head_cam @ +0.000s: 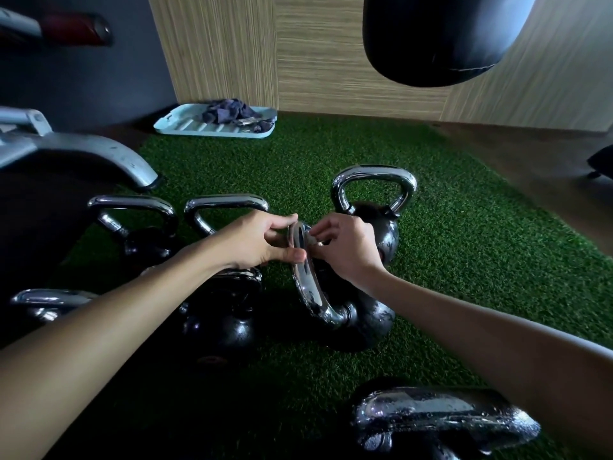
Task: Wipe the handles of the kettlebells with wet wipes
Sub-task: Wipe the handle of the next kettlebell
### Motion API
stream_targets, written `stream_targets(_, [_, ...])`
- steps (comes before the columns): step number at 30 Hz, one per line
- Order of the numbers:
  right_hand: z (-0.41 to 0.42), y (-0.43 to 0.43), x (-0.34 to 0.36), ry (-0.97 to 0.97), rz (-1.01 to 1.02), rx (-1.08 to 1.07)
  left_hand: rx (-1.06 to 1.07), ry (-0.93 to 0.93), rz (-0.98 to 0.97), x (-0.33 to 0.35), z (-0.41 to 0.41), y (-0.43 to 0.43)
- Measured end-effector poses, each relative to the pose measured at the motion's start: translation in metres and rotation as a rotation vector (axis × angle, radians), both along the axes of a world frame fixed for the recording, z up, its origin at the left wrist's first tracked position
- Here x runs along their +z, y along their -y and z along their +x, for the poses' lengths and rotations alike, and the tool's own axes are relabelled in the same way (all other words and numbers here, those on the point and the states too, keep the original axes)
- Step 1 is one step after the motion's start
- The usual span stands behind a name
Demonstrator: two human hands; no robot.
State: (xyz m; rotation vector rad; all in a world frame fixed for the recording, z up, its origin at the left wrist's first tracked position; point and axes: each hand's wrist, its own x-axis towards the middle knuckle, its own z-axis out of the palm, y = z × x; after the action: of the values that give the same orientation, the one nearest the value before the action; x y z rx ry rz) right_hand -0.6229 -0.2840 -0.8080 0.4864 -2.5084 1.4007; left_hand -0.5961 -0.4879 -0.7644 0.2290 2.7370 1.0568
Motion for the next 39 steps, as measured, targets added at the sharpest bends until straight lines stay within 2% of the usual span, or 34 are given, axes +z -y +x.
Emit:
stream_targets(3, [-0.009,0.003,0.001,-0.092,0.049,-0.018,-0.014,0.015,-0.039,0.001,-0.002,0.001])
stream_targets(7, [-0.022,-0.001,-0.009,-0.106,0.100,-0.055,-0.018,-0.002,-0.064,0.001,-0.003,0.000])
stream_targets(13, [-0.023,-0.018,-0.023,0.020,0.157,-0.021,-0.035,-0.003,-0.050,-0.001,-0.005,0.001])
stream_targets(17, [-0.019,-0.045,-0.008,0.051,0.200,-0.029,-0.097,-0.051,-0.122,0.011,-0.008,-0.016])
stream_targets(26, [0.034,-0.144,0.022,0.061,-0.004,-0.265,-0.234,-0.065,-0.236,0.043,-0.050,-0.111])
stream_targets(28, [0.048,-0.159,0.026,0.079,-0.099,-0.321,-0.295,-0.087,-0.301,0.044,-0.064,-0.136])
stream_targets(31, [0.067,-0.172,0.034,0.204,-0.276,-0.347,-0.373,-0.072,-0.310,0.052,-0.074,-0.148])
stream_targets(35, [0.087,-0.160,0.032,0.259,-0.205,-0.340,-0.448,-0.037,-0.331,0.062,-0.081,-0.118])
stream_targets(39, [0.093,-0.134,0.028,0.205,-0.094,-0.387,-0.450,-0.173,-0.361,0.044,-0.097,-0.116])
